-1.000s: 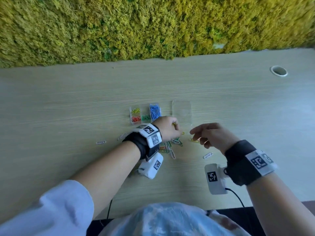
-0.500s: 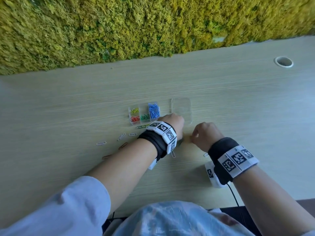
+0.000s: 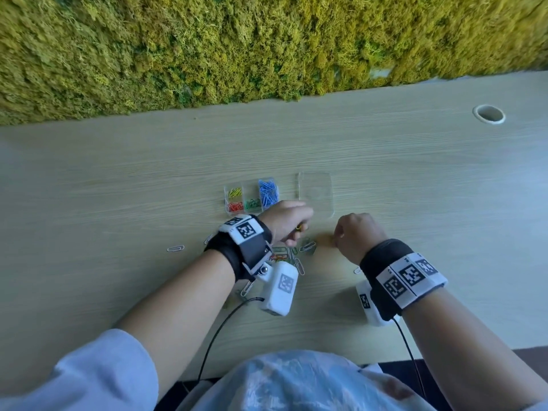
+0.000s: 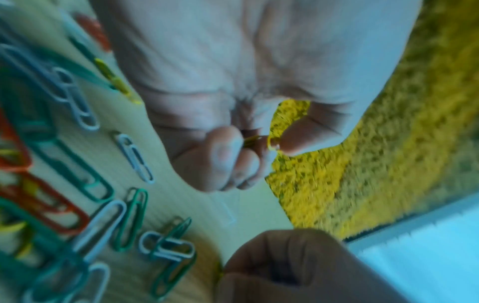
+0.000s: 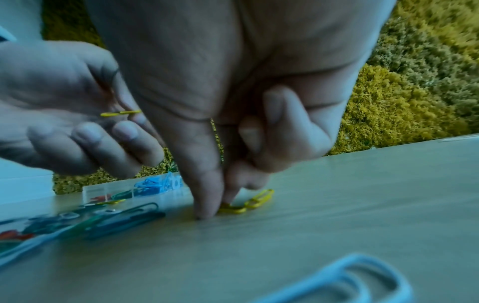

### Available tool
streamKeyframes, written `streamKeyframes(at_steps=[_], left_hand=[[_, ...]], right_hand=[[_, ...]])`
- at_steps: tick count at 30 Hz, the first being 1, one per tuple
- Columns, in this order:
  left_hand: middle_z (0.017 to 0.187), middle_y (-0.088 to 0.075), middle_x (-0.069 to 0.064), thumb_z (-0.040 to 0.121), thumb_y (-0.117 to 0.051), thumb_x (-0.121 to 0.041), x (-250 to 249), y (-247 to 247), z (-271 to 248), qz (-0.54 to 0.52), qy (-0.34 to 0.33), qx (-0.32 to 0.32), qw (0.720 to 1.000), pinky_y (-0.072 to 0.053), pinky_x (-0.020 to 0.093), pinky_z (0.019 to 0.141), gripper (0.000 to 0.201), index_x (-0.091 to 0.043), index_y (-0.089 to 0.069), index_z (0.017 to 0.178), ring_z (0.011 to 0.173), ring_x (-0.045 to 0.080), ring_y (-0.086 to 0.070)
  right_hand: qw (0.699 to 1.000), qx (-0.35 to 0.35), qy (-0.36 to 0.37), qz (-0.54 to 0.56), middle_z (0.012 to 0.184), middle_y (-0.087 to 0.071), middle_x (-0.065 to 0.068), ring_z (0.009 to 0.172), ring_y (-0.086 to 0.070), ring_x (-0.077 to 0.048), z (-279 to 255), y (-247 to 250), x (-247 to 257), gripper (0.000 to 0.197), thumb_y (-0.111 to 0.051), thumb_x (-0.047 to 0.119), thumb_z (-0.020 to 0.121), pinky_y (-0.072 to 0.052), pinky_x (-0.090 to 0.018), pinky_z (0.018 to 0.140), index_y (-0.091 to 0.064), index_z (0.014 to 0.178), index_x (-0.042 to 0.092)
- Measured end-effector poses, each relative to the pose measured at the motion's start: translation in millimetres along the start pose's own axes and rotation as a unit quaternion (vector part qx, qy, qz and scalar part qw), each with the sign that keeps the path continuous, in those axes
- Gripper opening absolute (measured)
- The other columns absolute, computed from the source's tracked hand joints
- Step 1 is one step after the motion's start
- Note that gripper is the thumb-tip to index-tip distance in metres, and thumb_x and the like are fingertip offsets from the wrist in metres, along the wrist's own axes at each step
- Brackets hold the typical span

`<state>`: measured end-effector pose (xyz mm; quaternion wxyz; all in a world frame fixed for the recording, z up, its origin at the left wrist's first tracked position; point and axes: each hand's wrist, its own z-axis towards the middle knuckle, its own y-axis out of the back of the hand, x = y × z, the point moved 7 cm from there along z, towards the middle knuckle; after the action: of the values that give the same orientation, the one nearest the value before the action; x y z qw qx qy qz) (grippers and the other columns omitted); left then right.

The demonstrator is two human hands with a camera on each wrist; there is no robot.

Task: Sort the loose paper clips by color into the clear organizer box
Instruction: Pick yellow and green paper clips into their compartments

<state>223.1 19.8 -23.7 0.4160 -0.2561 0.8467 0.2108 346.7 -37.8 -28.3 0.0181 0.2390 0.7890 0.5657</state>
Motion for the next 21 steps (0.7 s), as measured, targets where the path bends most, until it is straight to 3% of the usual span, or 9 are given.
streamKeyframes(at_steps=[2,5,8,11,13,15,17,19,21], left_hand=[[0.064,-0.043,0.002,0.084,-0.033,-0.002,7,8,-3,-0.139,0.017,0.0,0.99,-0.029,0.017,0.037,0.02,-0.014,-0.037,0.068,0.045,0.01,-0.037],[0.061,-0.038,0.001,0.08,-0.026,0.005,16,22,-9,-0.195,0.027,-0.025,0.98,-0.026,0.014,0.035,0.023,-0.015,-0.031,0.069,0.043,0.009,-0.034],[0.06,-0.035,0.0,0.078,-0.025,0.007,24,35,-14,-0.194,0.022,-0.047,0.98,-0.024,0.013,0.034,0.026,-0.016,-0.031,0.07,0.04,0.008,-0.033],[0.056,-0.037,-0.003,0.078,-0.026,0.006,29,43,-17,-0.212,0.02,-0.058,0.975,-0.024,0.013,0.034,0.026,-0.018,-0.032,0.071,0.039,0.008,-0.033],[0.055,-0.036,-0.004,0.078,-0.026,0.005,31,45,-20,-0.228,0.02,-0.056,0.972,-0.024,0.013,0.035,0.024,-0.017,-0.035,0.072,0.04,0.008,-0.032],[0.056,-0.035,-0.003,0.077,-0.025,0.005,30,46,-21,-0.241,0.02,-0.053,0.969,-0.023,0.013,0.036,0.024,-0.016,-0.037,0.072,0.041,0.009,-0.032],[0.055,-0.035,-0.003,0.076,-0.024,0.006,29,47,-22,-0.25,0.021,-0.057,0.966,-0.021,0.012,0.037,0.026,-0.016,-0.038,0.072,0.04,0.009,-0.032],[0.057,-0.035,-0.001,0.077,-0.025,0.006,27,50,-21,-0.237,0.02,-0.068,0.969,-0.02,0.011,0.037,0.026,-0.015,-0.04,0.074,0.039,0.009,-0.032],[0.062,-0.037,0.001,0.08,-0.03,0.005,24,58,-22,-0.185,0.012,-0.086,0.979,-0.022,0.012,0.035,0.023,-0.014,-0.043,0.078,0.042,0.009,-0.033]], right_hand=[[1.0,0.013,0.015,-0.016,0.099,-0.067,-0.013,0.087,-0.062,-0.027,1,-2,3,0.02,-0.055,0.019,0.091,-0.053,-0.032,0.073,-0.068,0.097,0.005],[0.998,0.036,0.026,-0.032,0.099,-0.065,-0.011,0.089,-0.061,-0.027,1,0,4,0.022,-0.052,0.02,0.09,-0.053,-0.032,0.074,-0.066,0.099,0.006],[0.997,0.068,0.026,0.021,0.088,-0.063,-0.005,0.08,-0.059,-0.022,2,6,2,0.014,-0.058,0.019,0.085,-0.049,-0.028,0.065,-0.068,0.091,0.012],[0.982,0.084,0.025,0.167,0.067,-0.059,0.003,0.061,-0.051,-0.015,0,14,-1,0.01,-0.064,0.016,0.083,-0.04,-0.022,0.051,-0.063,0.073,0.018],[0.918,0.099,0.001,0.384,0.061,-0.055,0.0,0.054,-0.042,-0.014,-3,16,-5,0.017,-0.058,0.003,0.086,-0.034,-0.021,0.046,-0.059,0.073,0.014],[0.811,0.109,-0.038,0.573,0.061,-0.052,-0.004,0.051,-0.04,-0.014,-5,14,-13,0.02,-0.047,-0.005,0.09,-0.033,-0.019,0.042,-0.059,0.085,0.011],[0.75,0.12,-0.069,0.647,0.064,-0.052,-0.007,0.051,-0.046,-0.015,-8,11,-21,0.024,-0.04,-0.005,0.092,-0.036,-0.019,0.041,-0.06,0.093,0.008],[0.754,0.117,-0.086,0.641,0.068,-0.051,-0.008,0.054,-0.048,-0.016,-7,9,-29,0.026,-0.037,-0.004,0.091,-0.039,-0.02,0.042,-0.06,0.089,0.008],[0.823,0.097,-0.096,0.552,0.067,-0.046,-0.006,0.054,-0.043,-0.015,-4,9,-36,0.02,-0.044,0.001,0.091,-0.037,-0.022,0.044,-0.059,0.082,0.01]])
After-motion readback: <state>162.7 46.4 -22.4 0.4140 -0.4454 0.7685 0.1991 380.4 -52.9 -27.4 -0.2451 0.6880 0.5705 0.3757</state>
